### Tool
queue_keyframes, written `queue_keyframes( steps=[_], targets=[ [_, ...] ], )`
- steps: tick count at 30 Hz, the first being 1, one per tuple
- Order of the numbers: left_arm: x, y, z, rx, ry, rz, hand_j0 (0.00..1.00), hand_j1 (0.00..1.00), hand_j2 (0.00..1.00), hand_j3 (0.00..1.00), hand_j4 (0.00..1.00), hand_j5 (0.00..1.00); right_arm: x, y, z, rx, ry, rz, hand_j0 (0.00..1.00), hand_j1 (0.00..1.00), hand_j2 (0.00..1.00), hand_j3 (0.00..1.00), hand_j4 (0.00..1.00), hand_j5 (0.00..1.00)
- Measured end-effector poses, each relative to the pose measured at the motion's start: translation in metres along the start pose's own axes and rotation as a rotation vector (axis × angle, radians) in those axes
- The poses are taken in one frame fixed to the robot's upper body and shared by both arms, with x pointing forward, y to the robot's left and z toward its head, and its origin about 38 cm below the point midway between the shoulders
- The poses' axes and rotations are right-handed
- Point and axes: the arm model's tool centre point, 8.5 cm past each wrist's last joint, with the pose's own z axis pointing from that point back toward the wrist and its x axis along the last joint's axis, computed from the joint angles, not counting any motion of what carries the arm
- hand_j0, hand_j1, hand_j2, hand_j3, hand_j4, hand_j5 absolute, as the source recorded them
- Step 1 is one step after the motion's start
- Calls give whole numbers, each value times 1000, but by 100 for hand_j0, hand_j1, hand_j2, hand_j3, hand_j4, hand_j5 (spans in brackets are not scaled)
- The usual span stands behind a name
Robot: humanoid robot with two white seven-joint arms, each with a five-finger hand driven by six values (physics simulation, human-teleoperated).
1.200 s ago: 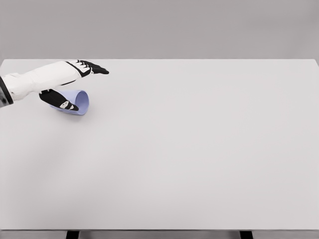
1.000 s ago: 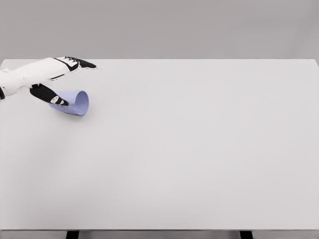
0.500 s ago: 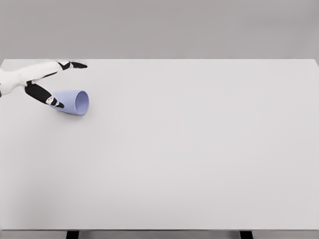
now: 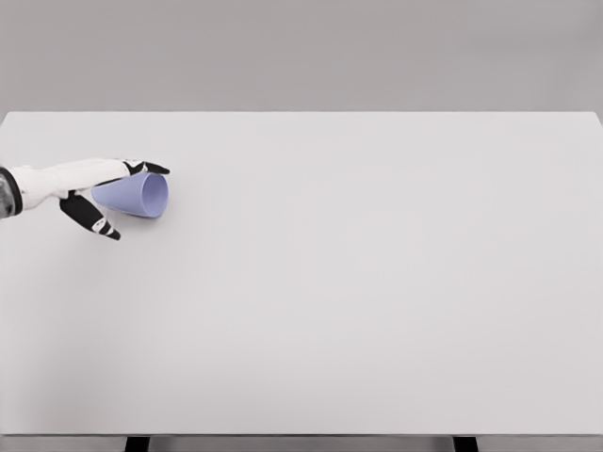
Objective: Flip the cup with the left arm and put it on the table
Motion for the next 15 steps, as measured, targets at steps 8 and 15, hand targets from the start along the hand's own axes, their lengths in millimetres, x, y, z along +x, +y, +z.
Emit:
queue_keyframes(
  steps=[8,15],
  targets=[
    [-7,2,-4,65,65,38,100,100,100,100,100,100,0,0,0,0,0,0,100,100,100,100,100,100],
    [-11,-4,-16,61,88,31,100,100,100,100,100,100,0,0,0,0,0,0,100,100,100,100,100,100]
  ],
)
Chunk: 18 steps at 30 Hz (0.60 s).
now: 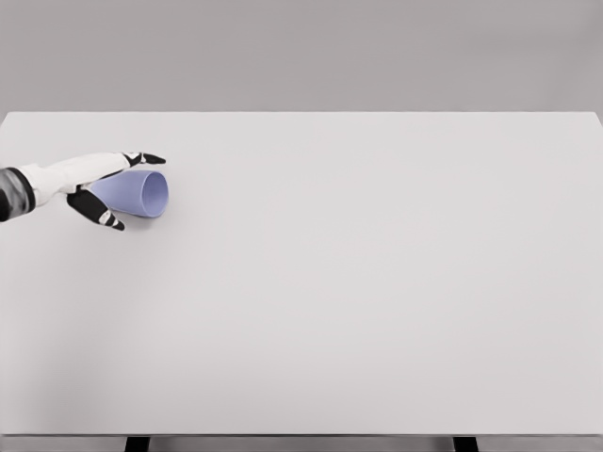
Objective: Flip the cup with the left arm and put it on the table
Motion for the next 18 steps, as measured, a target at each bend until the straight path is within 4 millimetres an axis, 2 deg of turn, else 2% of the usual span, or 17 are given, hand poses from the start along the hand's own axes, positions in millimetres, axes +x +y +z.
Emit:
queue_keyframes(
  steps=[10,18],
  targets=[
    [-9,-10,-19,-10,39,14,100,100,100,100,100,100,0,0,0,0,0,0,100,100,100,100,100,100],
    [-12,-11,-23,9,50,21,100,100,100,100,100,100,0,0,0,0,0,0,100,100,100,100,100,100]
  ],
)
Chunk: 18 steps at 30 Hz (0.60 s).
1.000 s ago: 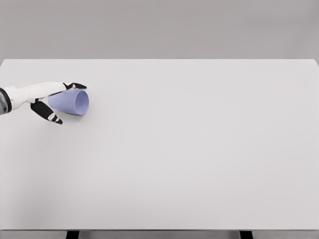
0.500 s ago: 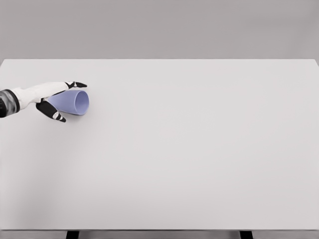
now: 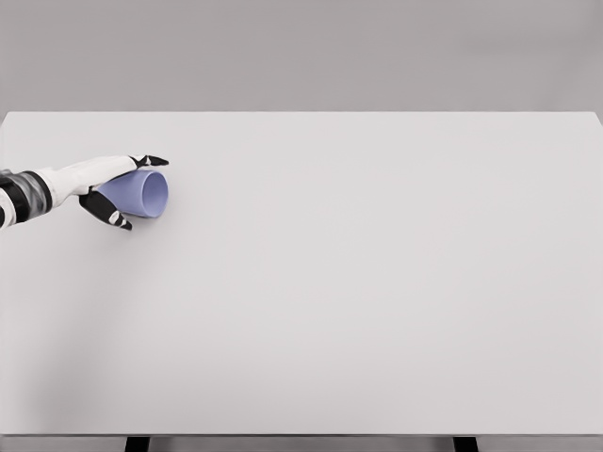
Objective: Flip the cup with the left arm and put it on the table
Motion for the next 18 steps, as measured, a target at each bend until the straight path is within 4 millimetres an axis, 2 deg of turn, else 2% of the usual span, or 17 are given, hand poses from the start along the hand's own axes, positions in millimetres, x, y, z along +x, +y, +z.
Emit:
queue_keyframes(
  steps=[7,13,18],
  targets=[
    [0,-2,-3,8,4,-3,96,96,96,96,96,96,0,0,0,0,0,0,100,100,100,100,100,100],
    [0,-3,-5,11,4,2,67,67,67,67,67,67,0,0,0,0,0,0,100,100,100,100,100,100],
    [1,-3,-6,14,1,5,60,60,60,60,60,60,0,0,0,0,0,0,100,100,100,100,100,100]
  ],
)
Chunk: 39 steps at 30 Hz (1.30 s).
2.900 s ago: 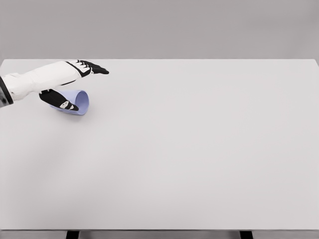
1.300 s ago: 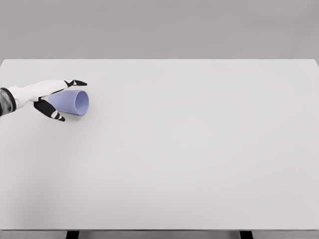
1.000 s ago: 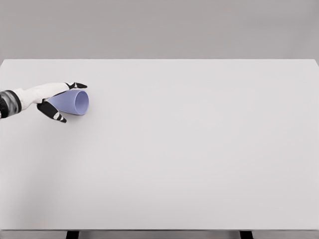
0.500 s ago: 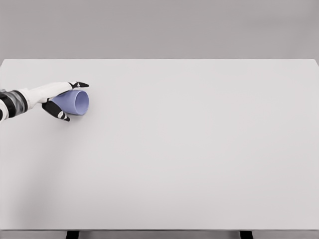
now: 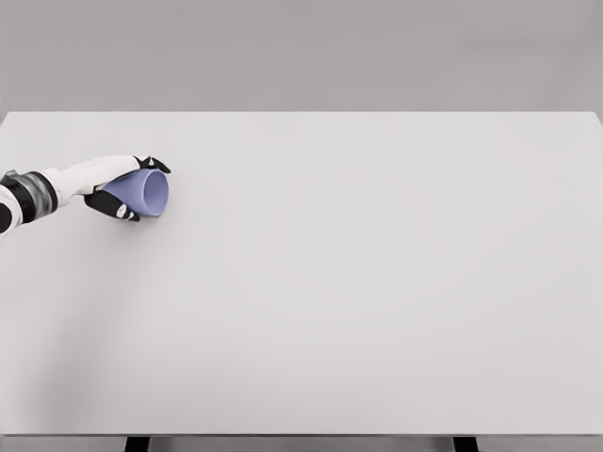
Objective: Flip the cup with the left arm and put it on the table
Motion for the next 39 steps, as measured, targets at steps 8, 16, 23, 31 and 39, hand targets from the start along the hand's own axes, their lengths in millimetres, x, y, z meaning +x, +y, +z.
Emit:
queue_keyframes(
  steps=[8,16,23,31,39],
  targets=[
    [3,8,4,19,-59,77,58,58,58,58,58,58,0,0,0,0,0,0,100,100,100,100,100,100],
    [-5,26,40,0,-225,215,59,59,59,59,59,59,0,0,0,0,0,0,100,100,100,100,100,100],
    [-8,40,50,113,-410,500,60,60,60,60,60,60,0,0,0,0,0,0,100,100,100,100,100,100],
    [8,15,20,160,-579,838,60,60,60,60,60,60,0,0,0,0,0,0,100,100,100,100,100,100],
    [41,-32,-17,104,-661,999,60,60,60,60,60,60,0,0,0,0,0,0,100,100,100,100,100,100]
  ],
)
